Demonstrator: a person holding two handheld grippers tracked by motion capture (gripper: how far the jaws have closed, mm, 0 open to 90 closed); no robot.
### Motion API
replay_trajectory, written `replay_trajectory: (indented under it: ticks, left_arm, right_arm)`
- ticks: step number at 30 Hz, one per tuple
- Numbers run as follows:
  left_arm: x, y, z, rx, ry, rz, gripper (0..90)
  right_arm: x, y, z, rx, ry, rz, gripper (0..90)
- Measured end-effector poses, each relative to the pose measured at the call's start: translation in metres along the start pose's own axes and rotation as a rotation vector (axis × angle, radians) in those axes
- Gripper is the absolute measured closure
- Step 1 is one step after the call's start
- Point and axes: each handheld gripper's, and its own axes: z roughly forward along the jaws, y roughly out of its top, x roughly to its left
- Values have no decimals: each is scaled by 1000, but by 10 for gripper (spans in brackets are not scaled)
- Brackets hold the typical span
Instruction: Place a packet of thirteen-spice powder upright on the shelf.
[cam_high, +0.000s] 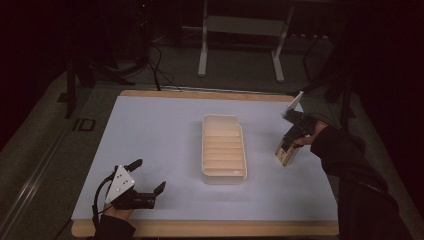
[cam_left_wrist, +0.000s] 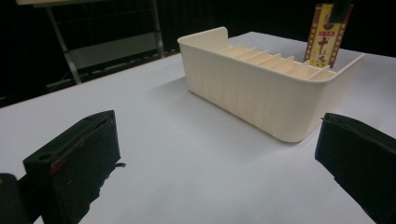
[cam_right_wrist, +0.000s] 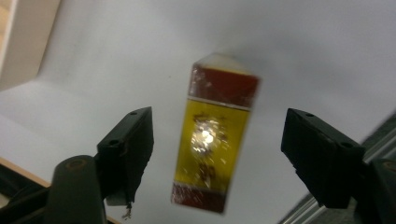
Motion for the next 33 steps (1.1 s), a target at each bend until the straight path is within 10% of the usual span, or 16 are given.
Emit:
replay_trajectory:
  ticks: [14,33]
  left_arm:
    - [0,0,0,2,-1,0,0]
    - [0,0,1,4,0,-4,0]
  right_arm:
    - [3,4,16,39,-33,-36,624]
    - [27,-15,3,-20,-149,-518,678]
